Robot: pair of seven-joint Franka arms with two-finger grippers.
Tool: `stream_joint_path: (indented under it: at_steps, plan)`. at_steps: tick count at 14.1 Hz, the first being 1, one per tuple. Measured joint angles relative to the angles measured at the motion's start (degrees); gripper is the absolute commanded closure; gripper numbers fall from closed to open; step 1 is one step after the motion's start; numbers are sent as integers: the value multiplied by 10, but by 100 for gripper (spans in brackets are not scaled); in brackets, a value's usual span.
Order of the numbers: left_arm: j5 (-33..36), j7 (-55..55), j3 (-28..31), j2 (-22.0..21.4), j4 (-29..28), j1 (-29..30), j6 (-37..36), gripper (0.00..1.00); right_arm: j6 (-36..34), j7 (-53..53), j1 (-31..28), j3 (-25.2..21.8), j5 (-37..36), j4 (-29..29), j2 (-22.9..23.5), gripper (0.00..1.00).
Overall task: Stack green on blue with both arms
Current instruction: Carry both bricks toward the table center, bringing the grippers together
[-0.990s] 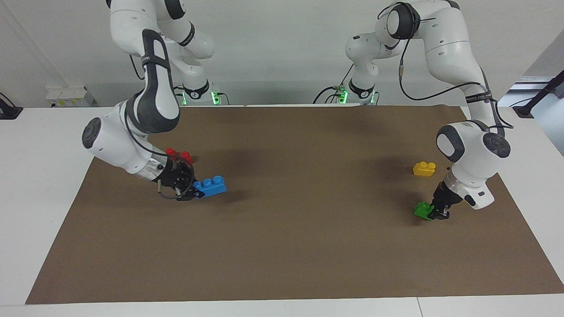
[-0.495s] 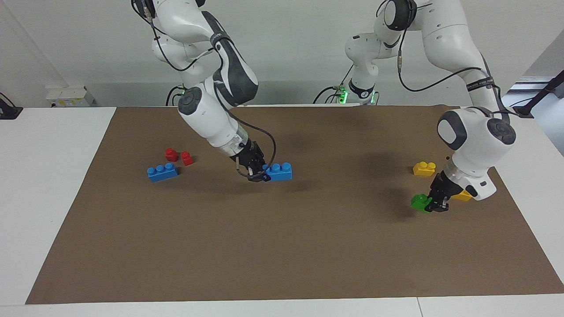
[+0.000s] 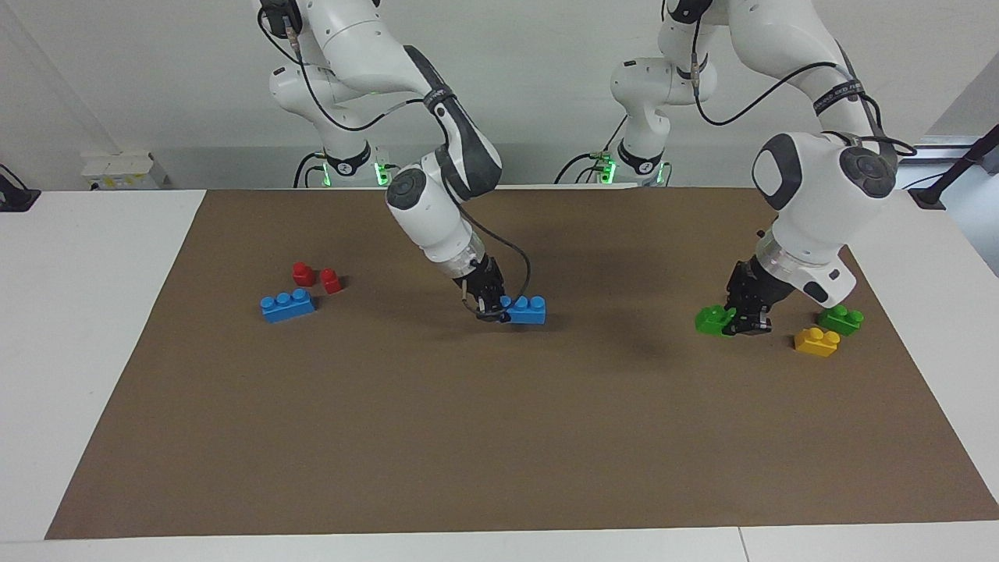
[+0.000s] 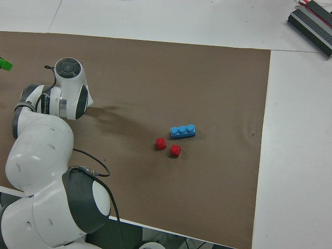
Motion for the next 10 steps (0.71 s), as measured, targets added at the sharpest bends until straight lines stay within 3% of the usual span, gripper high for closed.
stream_joint_path:
  at_steps: [6,10]
  plan:
    - [8,-165,-1,-10,-31,-108,0,100,22,-18,14,0,4,-24,18,100]
    - [28,-265,-1,-32,-85,-188,48,100,30,-24,14,-1,4,-26,27,100]
